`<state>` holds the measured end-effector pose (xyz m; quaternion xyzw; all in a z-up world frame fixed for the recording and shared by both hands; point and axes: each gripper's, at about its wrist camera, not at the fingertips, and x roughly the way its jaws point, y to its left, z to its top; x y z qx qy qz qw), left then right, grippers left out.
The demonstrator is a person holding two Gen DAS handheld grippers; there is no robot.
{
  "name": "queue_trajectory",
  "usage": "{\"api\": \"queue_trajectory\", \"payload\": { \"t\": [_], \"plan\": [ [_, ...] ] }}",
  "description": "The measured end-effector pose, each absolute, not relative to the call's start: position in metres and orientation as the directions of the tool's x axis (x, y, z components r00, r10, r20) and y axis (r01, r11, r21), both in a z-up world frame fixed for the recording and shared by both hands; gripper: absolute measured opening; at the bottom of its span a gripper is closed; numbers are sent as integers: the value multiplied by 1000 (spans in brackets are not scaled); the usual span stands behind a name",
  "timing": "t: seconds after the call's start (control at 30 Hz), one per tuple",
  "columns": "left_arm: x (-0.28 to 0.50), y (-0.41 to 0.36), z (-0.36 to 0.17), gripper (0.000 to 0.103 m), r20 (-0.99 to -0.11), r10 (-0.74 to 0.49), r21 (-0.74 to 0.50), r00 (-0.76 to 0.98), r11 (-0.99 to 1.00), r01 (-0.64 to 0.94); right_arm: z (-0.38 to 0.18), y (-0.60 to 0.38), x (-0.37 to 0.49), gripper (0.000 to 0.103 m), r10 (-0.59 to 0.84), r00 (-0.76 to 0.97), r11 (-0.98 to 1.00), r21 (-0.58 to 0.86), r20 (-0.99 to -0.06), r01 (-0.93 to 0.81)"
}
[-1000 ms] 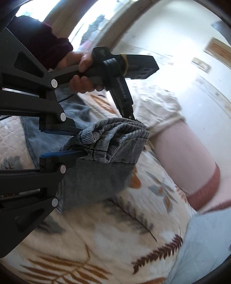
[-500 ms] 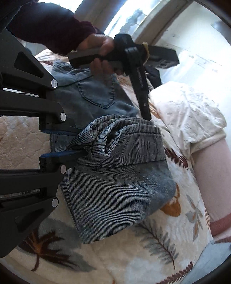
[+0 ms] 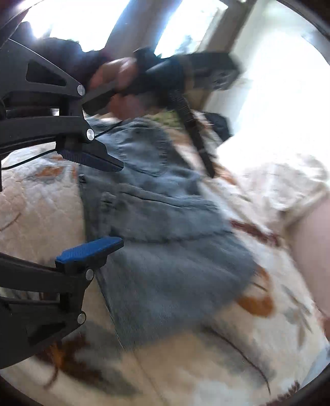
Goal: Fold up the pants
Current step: 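Lift the leg hems with both grippers and fold them over toward the waistband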
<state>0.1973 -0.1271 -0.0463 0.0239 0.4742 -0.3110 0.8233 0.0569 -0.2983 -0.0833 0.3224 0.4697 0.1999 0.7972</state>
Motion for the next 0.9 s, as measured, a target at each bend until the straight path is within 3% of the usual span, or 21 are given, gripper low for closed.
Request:
{"api": "queue_trajectory", "payload": {
  "t": [0.13,0.37,0.9],
  "plan": [
    [182,-147,-56,16,-798,-497,-275,341,804,528,-82,-339,61,54,528,588,696,709,-613,114],
    [154,-161,-99,17,-885,-358,-169,297,843,511,-86,-354,68,54,470,628,684,706,-620,184],
    [107,-146,-113,15,-877,-339,-126,341,846,518,-127,-331,75,54,495,458,721,644,-738,258]
  ]
}}
